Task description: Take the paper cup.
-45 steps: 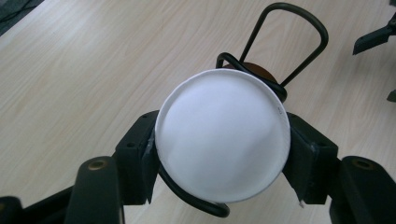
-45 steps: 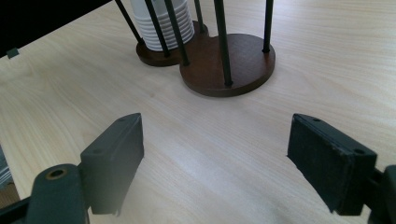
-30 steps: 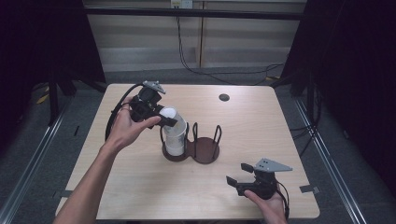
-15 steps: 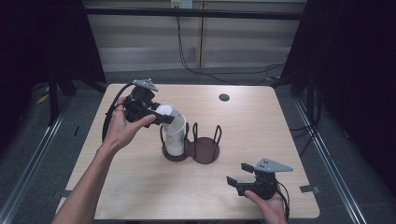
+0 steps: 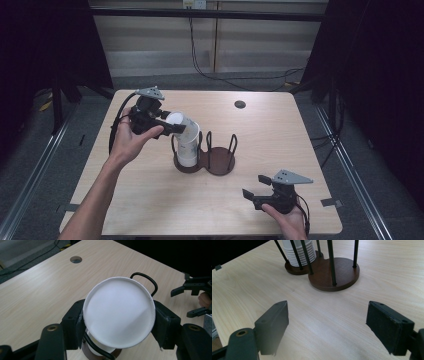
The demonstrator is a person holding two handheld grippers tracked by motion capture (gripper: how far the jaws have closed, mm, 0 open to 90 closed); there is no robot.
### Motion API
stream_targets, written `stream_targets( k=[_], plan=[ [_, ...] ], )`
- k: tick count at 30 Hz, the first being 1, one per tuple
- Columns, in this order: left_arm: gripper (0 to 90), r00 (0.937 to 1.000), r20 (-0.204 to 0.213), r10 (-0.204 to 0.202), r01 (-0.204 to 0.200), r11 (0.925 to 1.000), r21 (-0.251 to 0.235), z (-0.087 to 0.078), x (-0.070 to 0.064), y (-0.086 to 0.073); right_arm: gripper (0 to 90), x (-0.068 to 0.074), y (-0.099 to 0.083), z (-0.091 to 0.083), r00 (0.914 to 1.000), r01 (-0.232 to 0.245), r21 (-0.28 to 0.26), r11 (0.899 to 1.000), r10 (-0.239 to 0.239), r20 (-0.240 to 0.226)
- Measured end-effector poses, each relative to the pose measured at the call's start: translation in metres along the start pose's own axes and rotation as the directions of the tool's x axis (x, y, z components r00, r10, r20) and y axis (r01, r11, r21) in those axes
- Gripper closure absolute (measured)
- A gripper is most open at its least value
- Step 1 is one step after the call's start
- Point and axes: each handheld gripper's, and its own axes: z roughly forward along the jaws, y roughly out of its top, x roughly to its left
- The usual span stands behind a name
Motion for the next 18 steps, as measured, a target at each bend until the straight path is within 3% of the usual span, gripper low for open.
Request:
stream_targets(
  k=[18],
  plan=[
    [36.3, 0.9993, 0.038, -0.003, 0.005, 0.9973, -0.073, -0.011, -0.008, -0.016, 17.2, 0.001, 0.001, 0.0, 1.0, 0.008, -0.002, 1.0, -0.008, -0.003]
  ],
)
